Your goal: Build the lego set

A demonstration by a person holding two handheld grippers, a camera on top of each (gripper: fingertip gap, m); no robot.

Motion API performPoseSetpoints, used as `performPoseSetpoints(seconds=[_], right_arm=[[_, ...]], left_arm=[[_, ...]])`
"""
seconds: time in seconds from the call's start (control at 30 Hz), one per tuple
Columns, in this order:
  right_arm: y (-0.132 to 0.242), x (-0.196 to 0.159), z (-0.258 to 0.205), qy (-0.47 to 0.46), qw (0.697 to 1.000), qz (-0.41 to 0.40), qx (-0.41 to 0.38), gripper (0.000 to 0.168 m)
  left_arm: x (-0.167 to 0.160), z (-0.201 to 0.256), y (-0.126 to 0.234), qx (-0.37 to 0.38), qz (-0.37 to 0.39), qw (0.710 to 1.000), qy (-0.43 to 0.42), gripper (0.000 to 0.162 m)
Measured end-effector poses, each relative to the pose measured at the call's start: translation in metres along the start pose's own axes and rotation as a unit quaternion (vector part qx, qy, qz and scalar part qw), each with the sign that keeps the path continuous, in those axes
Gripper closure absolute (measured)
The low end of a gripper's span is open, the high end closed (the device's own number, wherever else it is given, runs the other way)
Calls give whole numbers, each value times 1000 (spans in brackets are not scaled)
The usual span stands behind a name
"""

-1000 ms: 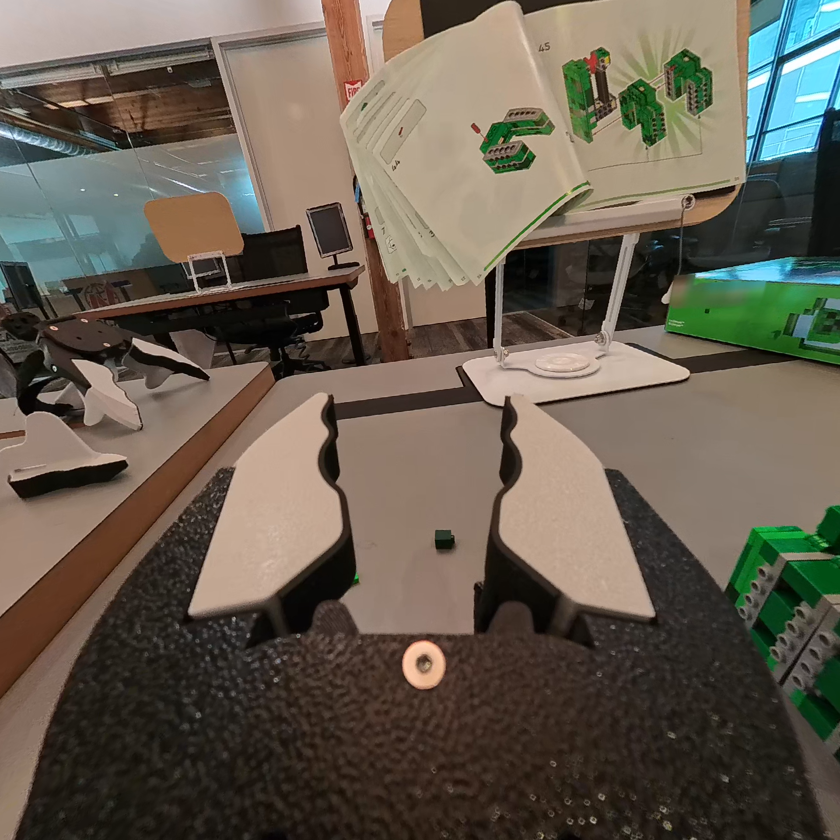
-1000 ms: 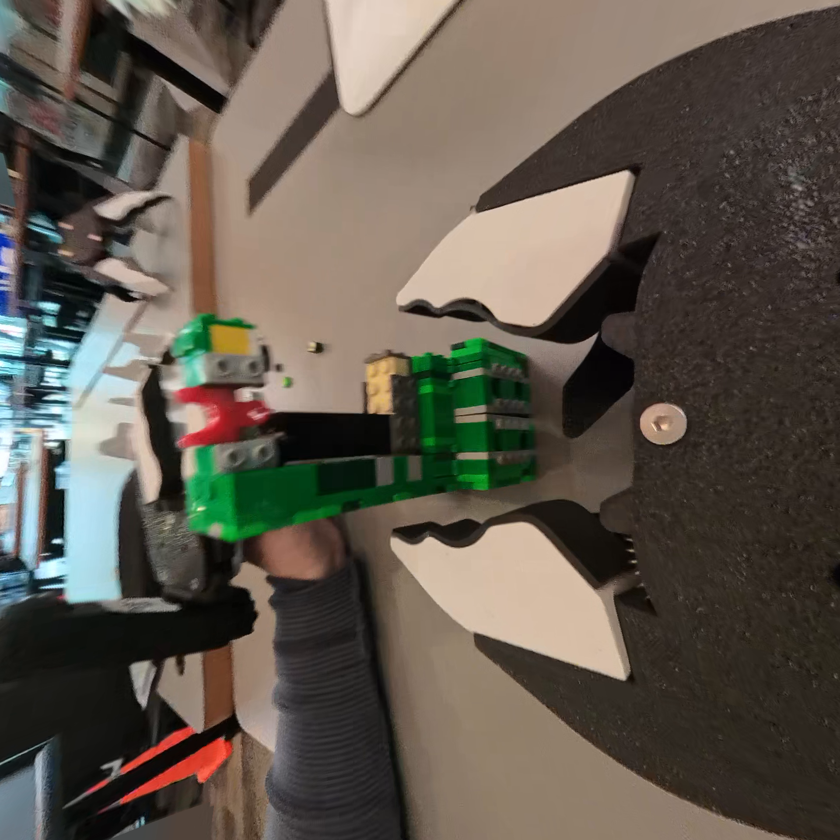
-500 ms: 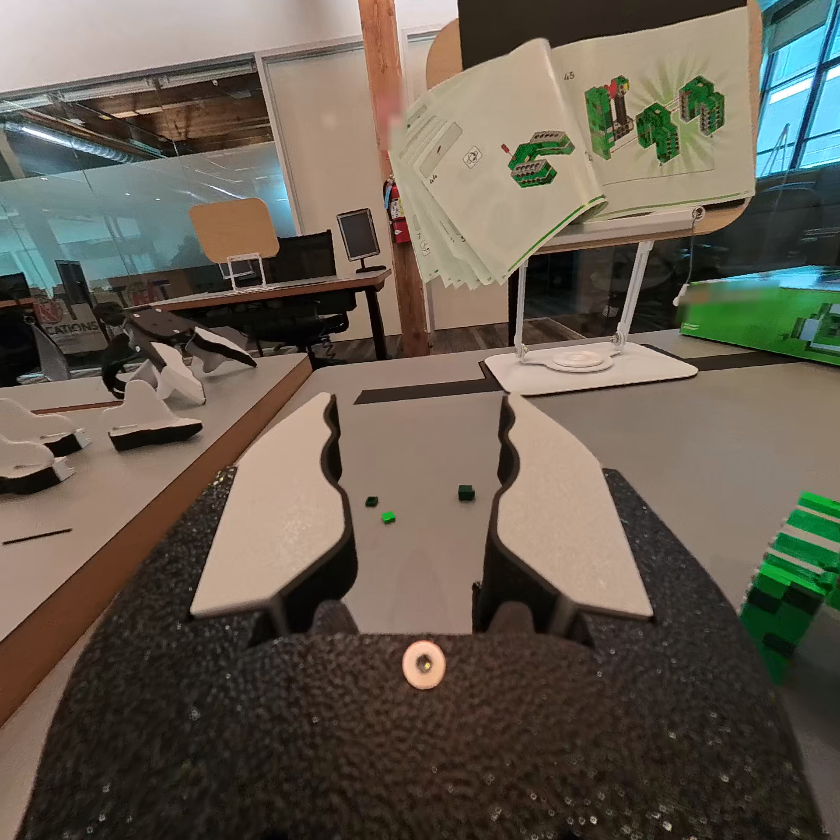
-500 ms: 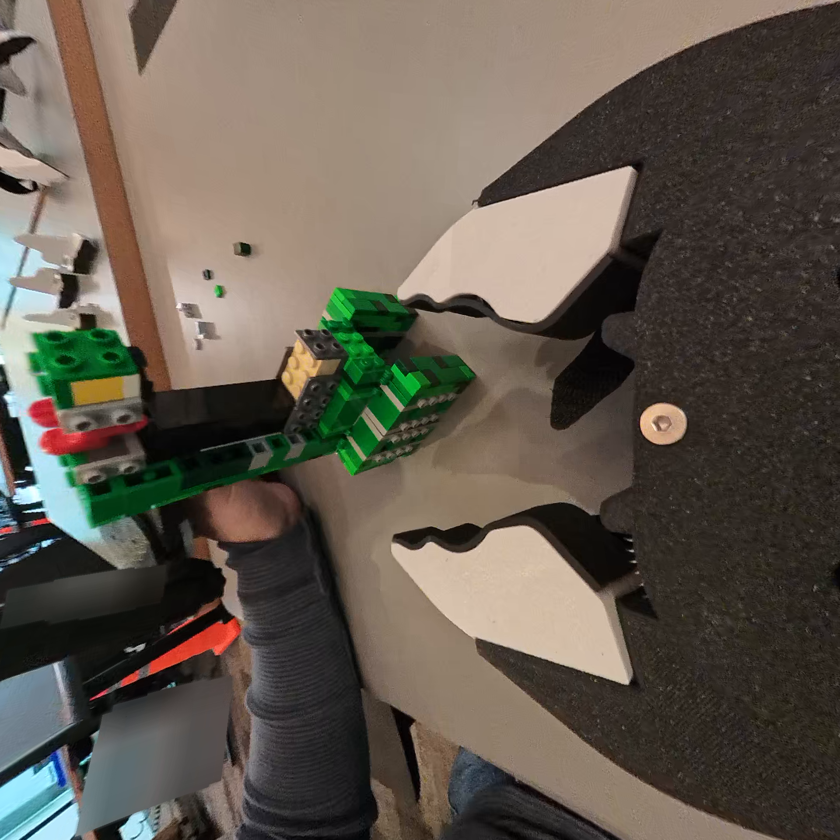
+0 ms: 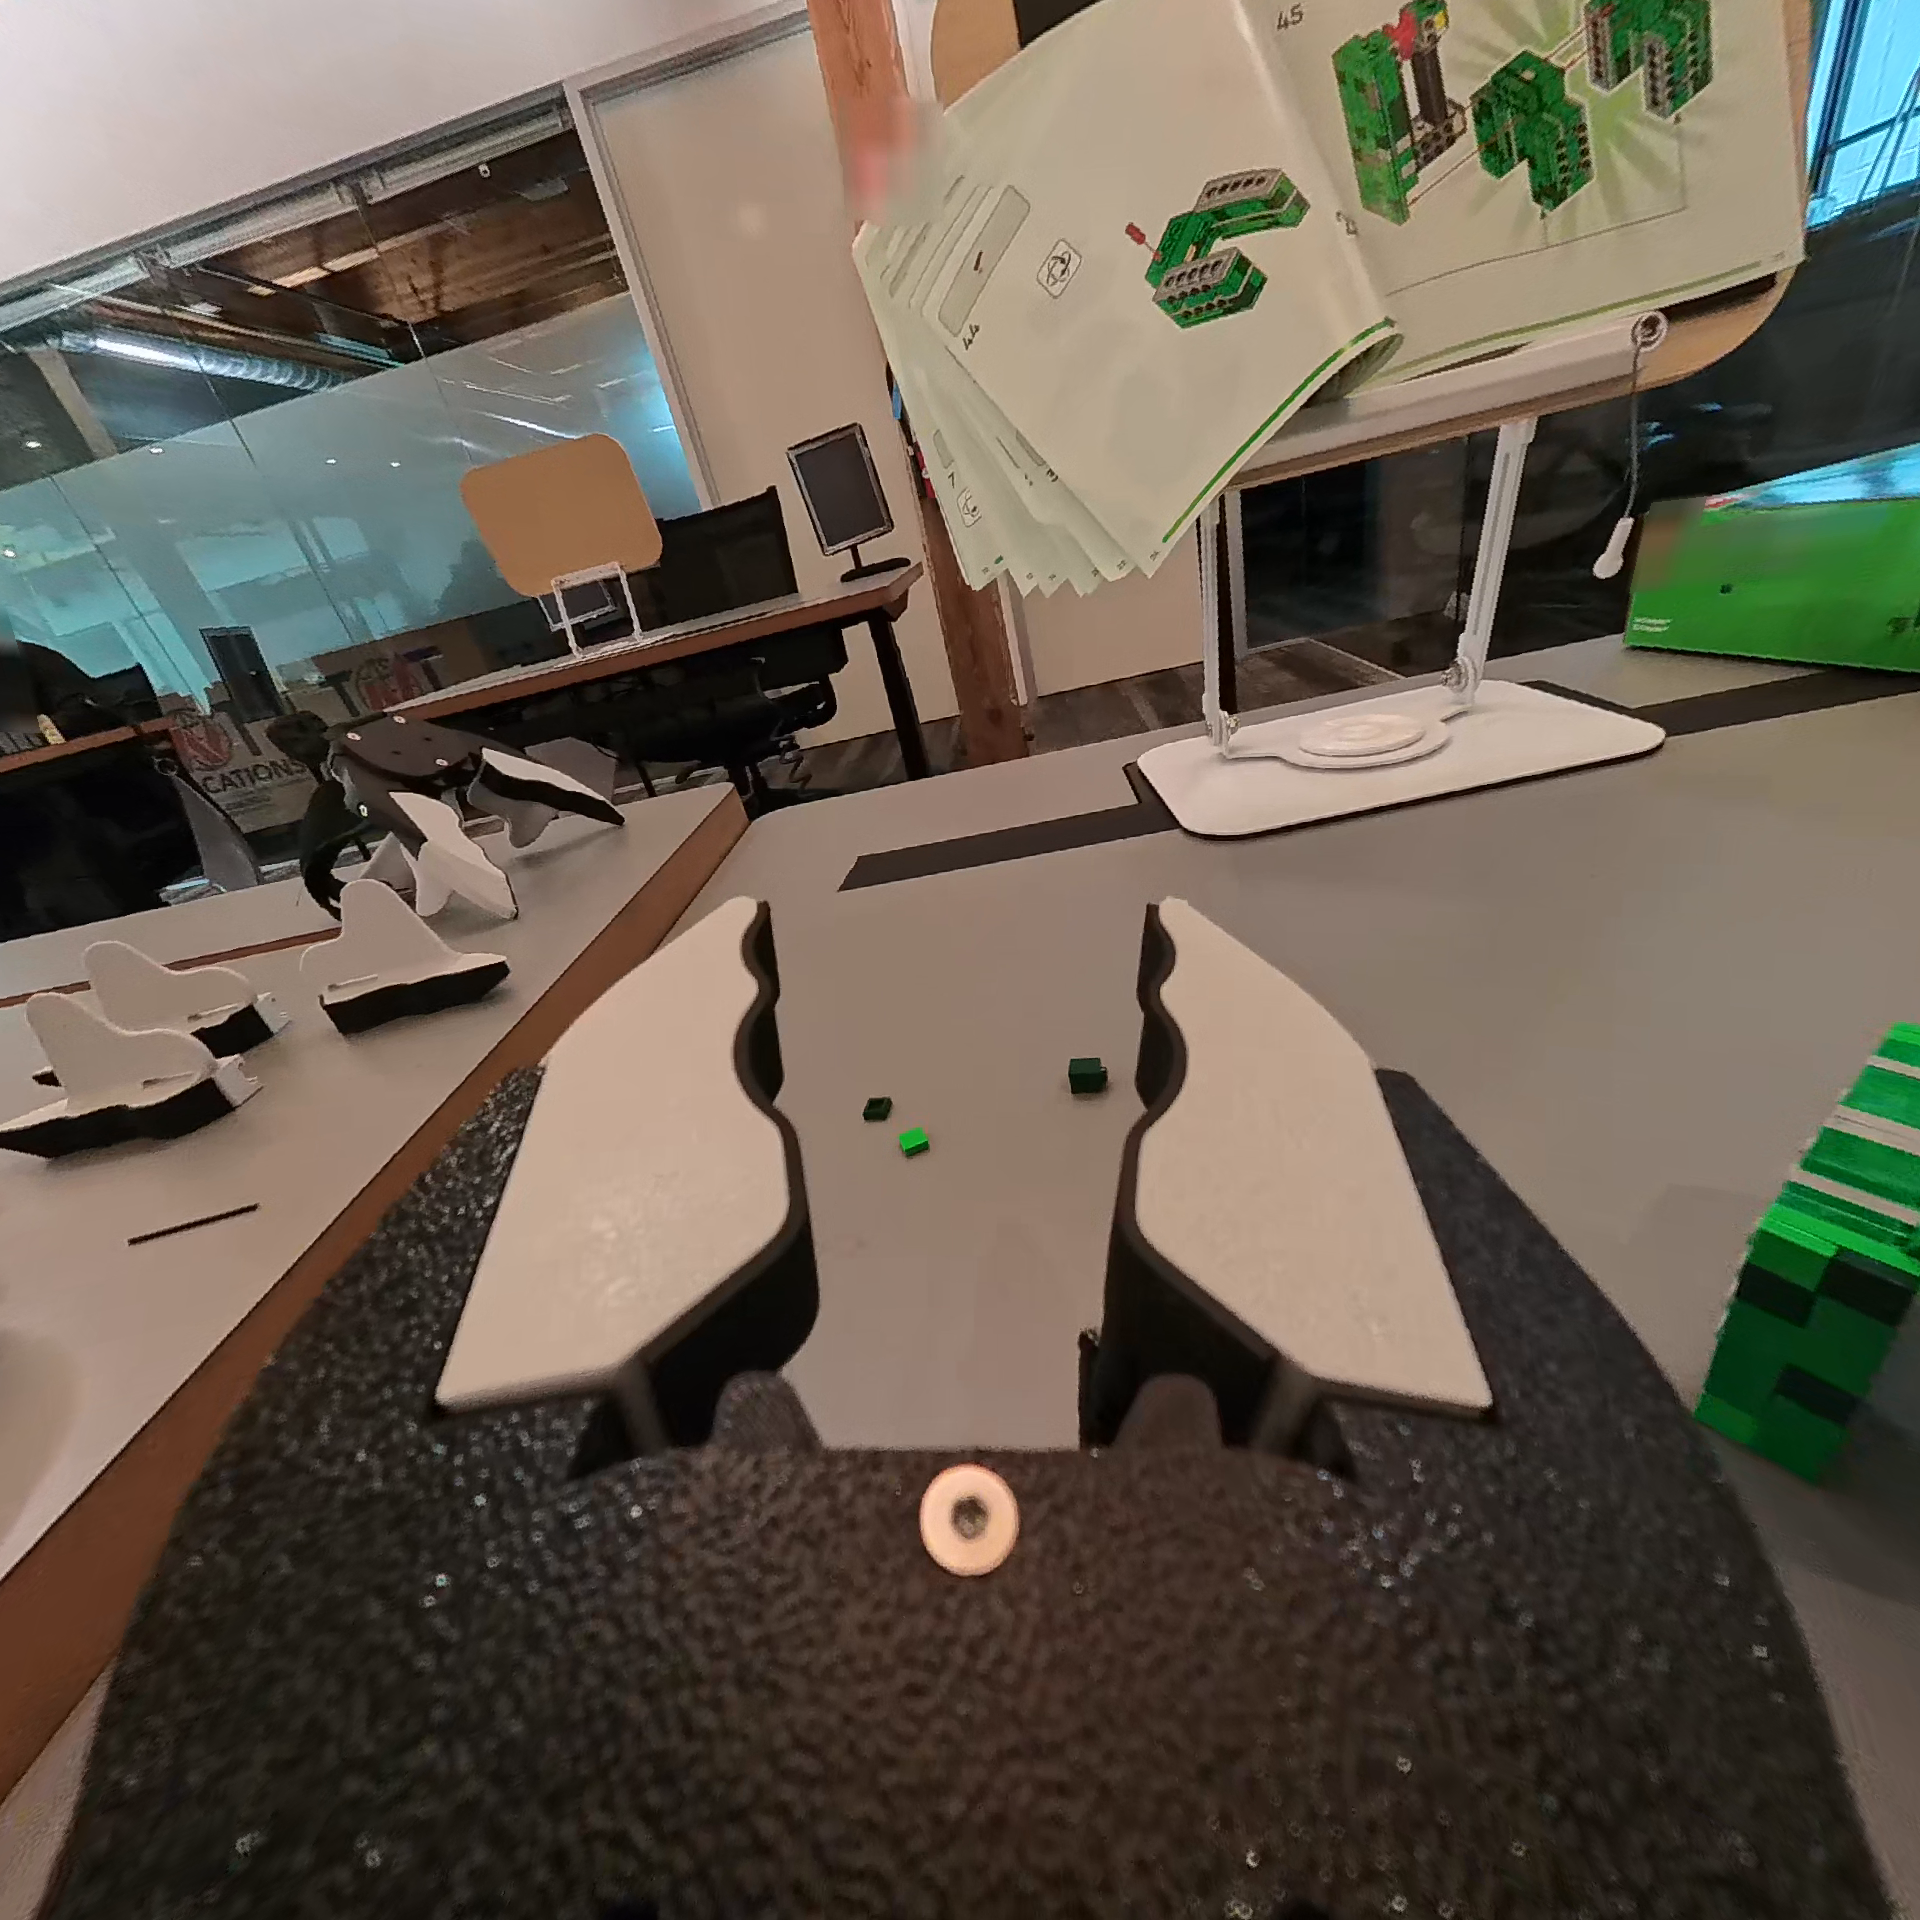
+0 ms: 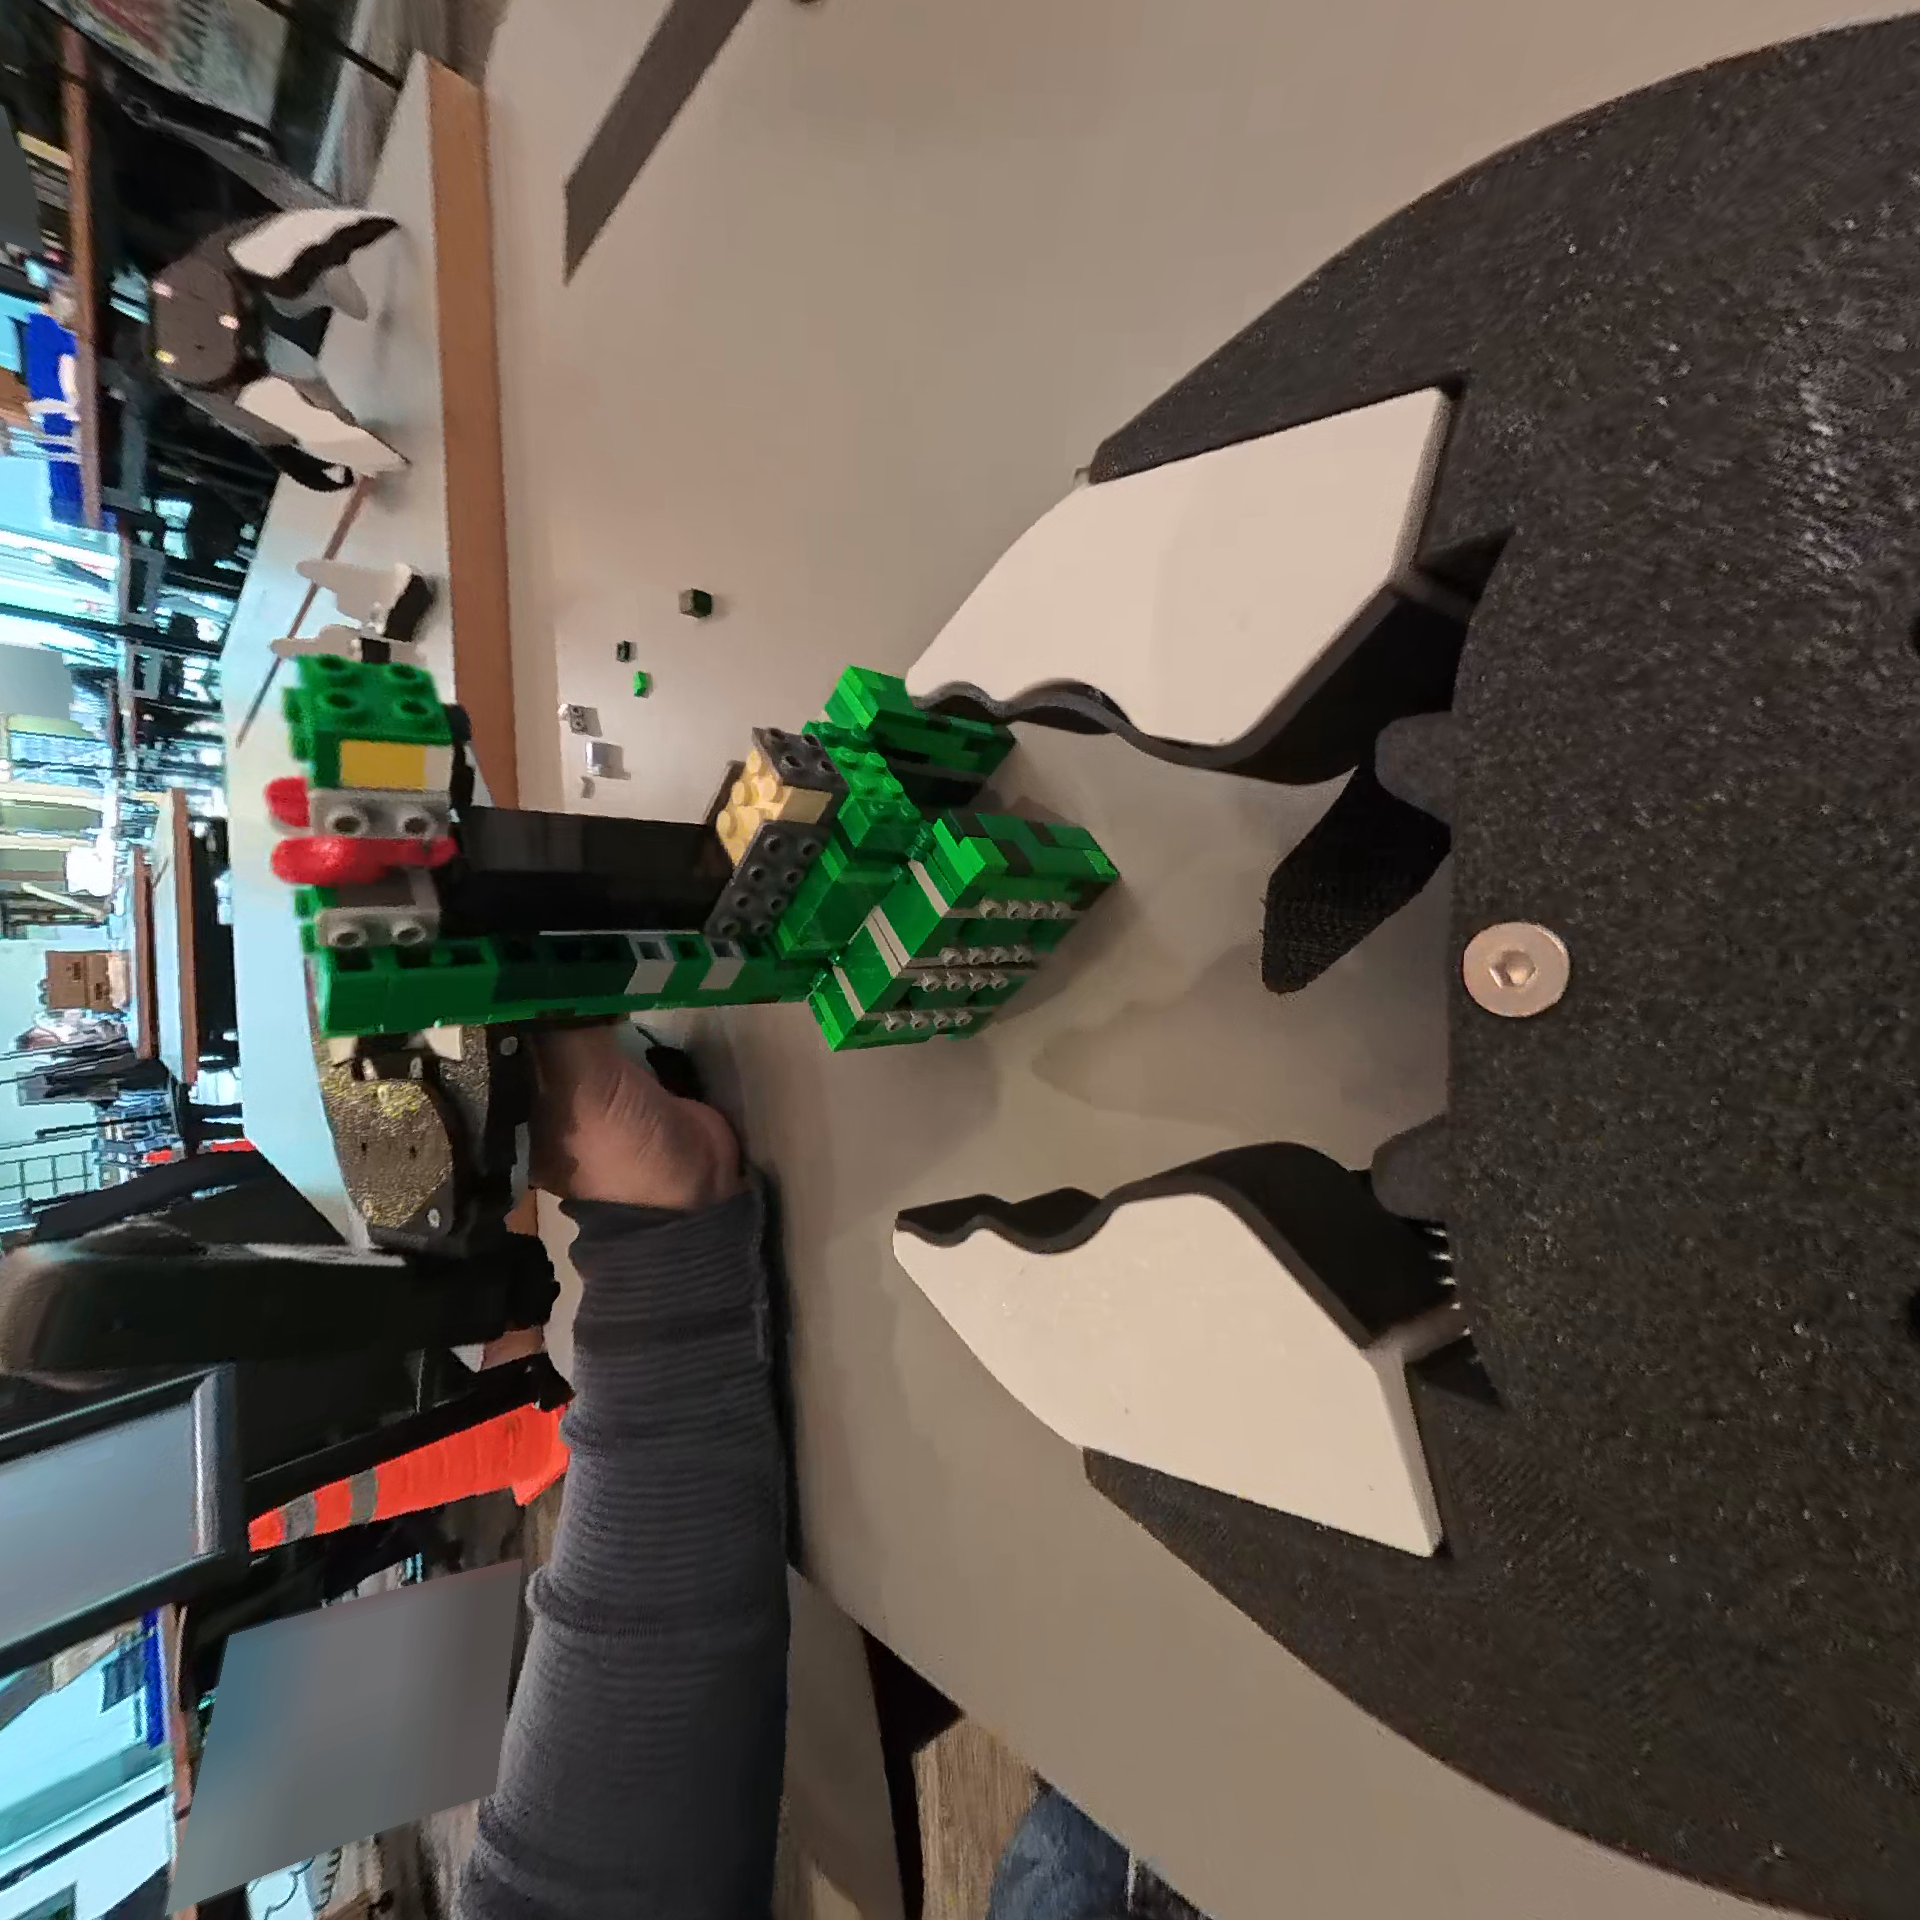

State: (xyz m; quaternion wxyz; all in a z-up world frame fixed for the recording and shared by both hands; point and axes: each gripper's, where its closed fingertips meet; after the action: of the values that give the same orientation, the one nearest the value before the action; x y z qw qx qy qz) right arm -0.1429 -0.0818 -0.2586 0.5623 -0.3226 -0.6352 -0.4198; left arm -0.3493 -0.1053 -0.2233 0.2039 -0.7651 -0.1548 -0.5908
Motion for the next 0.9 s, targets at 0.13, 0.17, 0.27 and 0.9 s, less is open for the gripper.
performPoseSetpoints(seconds=[0.13,0.17,0.27,0.9], right_arm=[[0,2,0,26,1000,6,-10,82],[0,1,-1,28,1000,5,-10,82],[-1,0,-2,29,1000,-1,-8,82],[-13,-16,-8,17,998,-66,-8,81]], left_arm=[[0,1,0,-3,-1,1000,-2,95],[0,1,0,-3,-1,1000,-2,96],[-1,1,-1,-4,-2,1000,-3,96],[-1,4,-1,-12,-2,1000,-5,97]])
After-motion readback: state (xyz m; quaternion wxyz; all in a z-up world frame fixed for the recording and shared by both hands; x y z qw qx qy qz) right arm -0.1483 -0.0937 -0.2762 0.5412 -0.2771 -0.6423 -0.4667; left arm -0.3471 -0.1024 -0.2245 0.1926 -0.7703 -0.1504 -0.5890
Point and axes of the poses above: each gripper's, where its closed fingertips meet, y back along the fingers, x out of its top, z = x × y across the jaws, and after that the axes turned 3 degrees about z, right-handed
